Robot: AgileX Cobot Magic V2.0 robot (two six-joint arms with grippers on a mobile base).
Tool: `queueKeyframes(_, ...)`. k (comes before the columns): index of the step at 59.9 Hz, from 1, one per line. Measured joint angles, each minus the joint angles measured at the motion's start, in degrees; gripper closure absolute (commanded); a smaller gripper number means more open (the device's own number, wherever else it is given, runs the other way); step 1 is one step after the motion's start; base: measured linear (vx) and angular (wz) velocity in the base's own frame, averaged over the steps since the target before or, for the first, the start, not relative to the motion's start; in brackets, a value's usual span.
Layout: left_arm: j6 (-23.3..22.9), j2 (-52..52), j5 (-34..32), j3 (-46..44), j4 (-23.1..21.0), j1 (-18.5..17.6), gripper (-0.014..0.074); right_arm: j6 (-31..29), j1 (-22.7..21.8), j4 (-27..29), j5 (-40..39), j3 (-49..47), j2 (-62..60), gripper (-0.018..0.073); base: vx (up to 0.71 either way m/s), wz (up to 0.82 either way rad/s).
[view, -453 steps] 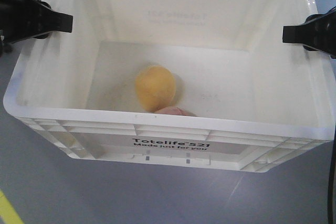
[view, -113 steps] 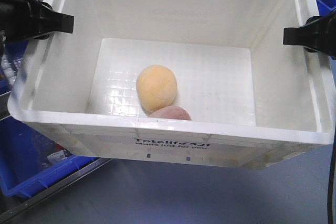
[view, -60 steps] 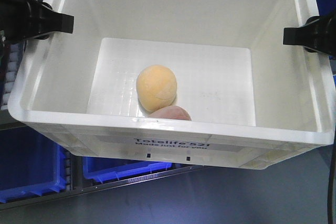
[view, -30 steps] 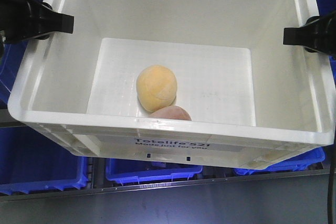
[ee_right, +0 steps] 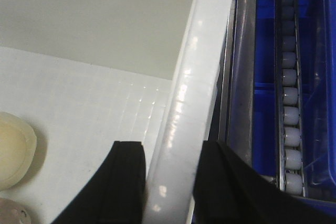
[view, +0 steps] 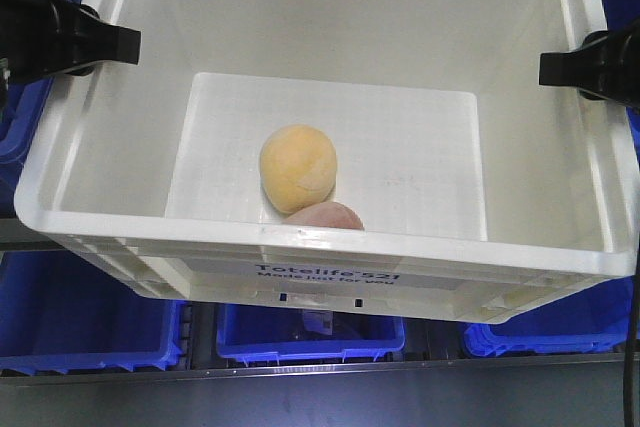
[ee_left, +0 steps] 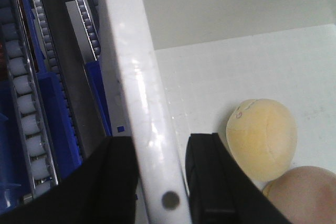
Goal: Place moving items into box and shelve
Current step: 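Keep gripping the tote rims while the base drives alongside the blue-bin shelves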
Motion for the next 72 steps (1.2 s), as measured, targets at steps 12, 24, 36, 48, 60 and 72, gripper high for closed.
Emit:
queueKeyframes(12,0.0,0.0,0.1,0.0,0.0,0.0,0.0603,0.0,0.0,0.0,0.0,0.0,0.0,0.0565,0.10,-0.03)
queueKeyframes(24,0.0,0.0,0.1,0.0,0.0,0.0,0.0603,0.0,0.0,0.0,0.0,0.0,0.0,0.0565,0.11,-0.02)
queueKeyframes(36,0.0,0.0,0.1,0.0,0.0,0.0,0.0603,0.0,0.0,0.0,0.0,0.0,0.0,0.0565,0.10,-0.02)
queueKeyframes(48,0.0,0.0,0.1,0.0,0.0,0.0,0.0603,0.0,0.0,0.0,0.0,0.0,0.0,0.0565,0.08,-0.06)
queueKeyframes(60,0.0,0.0,0.1,0.0,0.0,0.0,0.0603,0.0,0.0,0.0,0.0,0.0,0.0,0.0565,0.06,-0.04)
queueKeyframes(72,0.1,0.0,0.1,0.0,0.0,0.0,0.0603,0.0,0.0,-0.1,0.0,0.0,0.0,0.0565,0.02,-0.02)
